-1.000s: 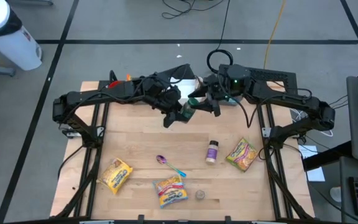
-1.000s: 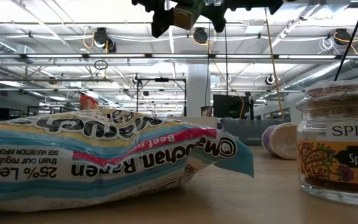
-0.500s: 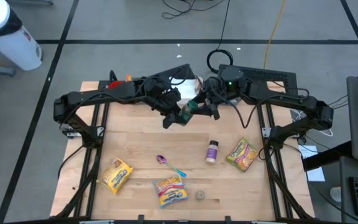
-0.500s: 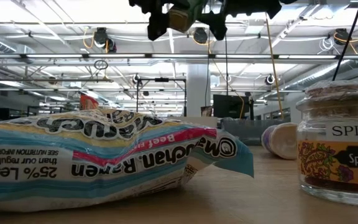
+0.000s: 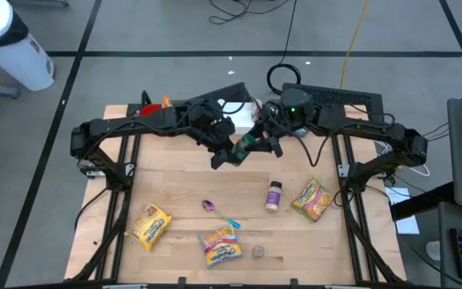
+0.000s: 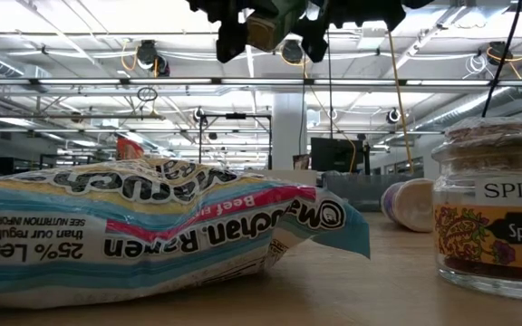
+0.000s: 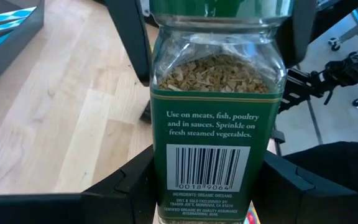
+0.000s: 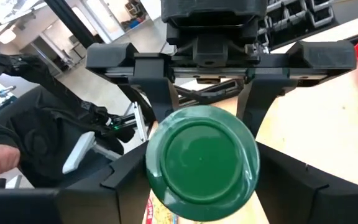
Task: Pick & Place Food Item
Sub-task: Put the green seasoning bottle into the white bin
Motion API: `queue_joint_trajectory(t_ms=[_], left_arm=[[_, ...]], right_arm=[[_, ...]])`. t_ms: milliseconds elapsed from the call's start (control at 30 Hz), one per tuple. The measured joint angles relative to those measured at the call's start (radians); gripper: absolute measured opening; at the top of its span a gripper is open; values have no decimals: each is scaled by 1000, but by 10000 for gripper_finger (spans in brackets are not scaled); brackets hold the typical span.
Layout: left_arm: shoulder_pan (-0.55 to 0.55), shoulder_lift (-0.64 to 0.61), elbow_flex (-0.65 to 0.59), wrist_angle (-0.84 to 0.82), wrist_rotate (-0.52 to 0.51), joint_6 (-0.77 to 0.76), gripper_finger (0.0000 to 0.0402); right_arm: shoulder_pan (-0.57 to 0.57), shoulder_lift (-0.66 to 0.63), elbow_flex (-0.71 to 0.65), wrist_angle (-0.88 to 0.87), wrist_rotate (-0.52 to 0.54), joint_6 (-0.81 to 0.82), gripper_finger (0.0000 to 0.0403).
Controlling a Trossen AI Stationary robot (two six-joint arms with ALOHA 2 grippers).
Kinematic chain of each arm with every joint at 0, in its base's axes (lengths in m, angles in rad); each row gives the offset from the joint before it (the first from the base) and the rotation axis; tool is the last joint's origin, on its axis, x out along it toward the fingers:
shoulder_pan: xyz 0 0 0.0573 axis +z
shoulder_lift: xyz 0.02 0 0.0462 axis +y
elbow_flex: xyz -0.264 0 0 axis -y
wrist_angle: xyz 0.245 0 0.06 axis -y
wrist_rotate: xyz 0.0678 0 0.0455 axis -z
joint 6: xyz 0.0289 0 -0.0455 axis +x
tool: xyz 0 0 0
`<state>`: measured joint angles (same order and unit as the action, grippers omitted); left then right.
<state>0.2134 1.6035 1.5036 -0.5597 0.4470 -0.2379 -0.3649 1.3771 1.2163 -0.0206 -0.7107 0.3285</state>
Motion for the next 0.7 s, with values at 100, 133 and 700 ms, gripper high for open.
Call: queue_joint_trajectory(t_ms=[100,133,700], left_arm=[[-1,0,0,2,-1,-5,205],[-1,0,0,0,-2,-8,205],[14,-2,0,39,6,-71,254]], right_arm=[[0,-1,0,2,2,-3,216],[0,-1,0,2,2,-6,209],[-1,-1,-2,63,-6,-8,193]])
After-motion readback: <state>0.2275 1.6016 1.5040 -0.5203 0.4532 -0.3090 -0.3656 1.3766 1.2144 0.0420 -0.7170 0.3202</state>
